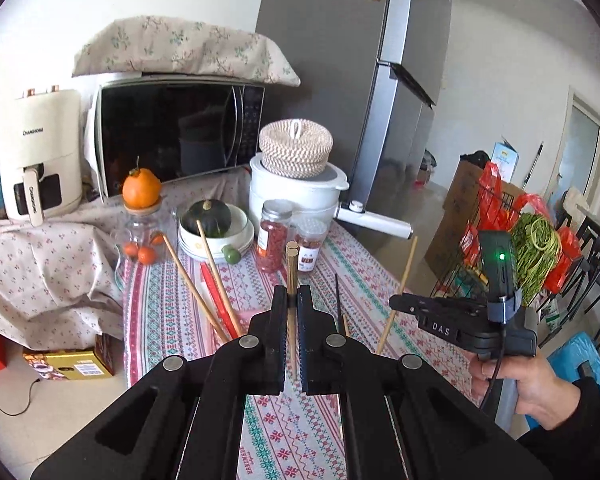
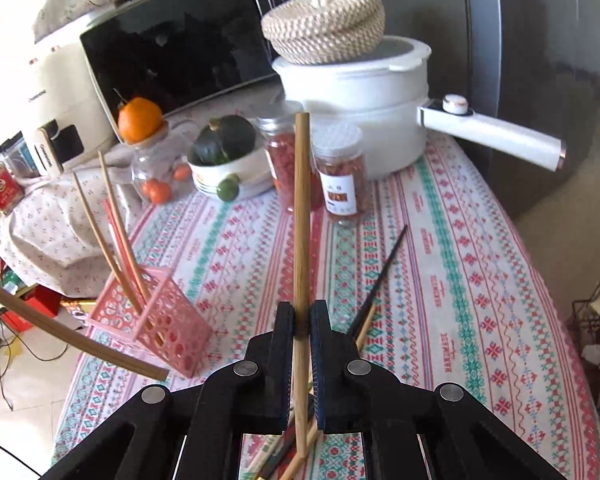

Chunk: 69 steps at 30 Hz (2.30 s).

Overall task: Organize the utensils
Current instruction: 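Drop the chopstick into the pink basket with the left tool while the right carries its chopstick over, then lower the wooden chopstick into the pink basket and open the right tool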

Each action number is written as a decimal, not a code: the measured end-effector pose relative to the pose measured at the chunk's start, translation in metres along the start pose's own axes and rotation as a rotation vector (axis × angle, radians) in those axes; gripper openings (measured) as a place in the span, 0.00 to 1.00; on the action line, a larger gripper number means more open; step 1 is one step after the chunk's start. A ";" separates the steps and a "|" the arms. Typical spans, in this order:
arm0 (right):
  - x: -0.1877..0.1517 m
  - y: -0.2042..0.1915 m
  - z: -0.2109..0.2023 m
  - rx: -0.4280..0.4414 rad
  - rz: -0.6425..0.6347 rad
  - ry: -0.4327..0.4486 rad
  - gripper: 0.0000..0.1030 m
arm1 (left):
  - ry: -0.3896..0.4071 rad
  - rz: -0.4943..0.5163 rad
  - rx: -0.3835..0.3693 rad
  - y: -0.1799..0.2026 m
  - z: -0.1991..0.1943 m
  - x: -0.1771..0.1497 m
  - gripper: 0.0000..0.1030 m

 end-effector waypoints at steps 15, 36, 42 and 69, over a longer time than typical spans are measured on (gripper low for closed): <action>0.011 -0.046 -0.017 0.080 -0.081 0.071 0.06 | 0.078 -0.029 0.129 -0.037 -0.006 0.029 0.04; 0.031 -0.070 -0.018 0.133 -0.041 0.150 0.07 | -0.185 -0.211 0.106 -0.075 0.118 -0.025 0.38; 0.045 -0.083 -0.022 0.163 -0.016 0.213 0.07 | -0.183 -0.208 0.129 -0.081 0.103 -0.034 0.75; 0.042 -0.105 0.033 0.135 -0.031 0.160 0.44 | -0.309 -0.139 0.151 -0.093 0.091 -0.077 0.80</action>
Point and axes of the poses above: each gripper's, at about its wrist camera, not at the fingertips, and z roughly the way its jaws point, y to its right, x to its top, the point moved 5 cm from there along z, roughly the way its jaws point, and after that the axes turned 3 degrees about x, right-handed, at the moved point
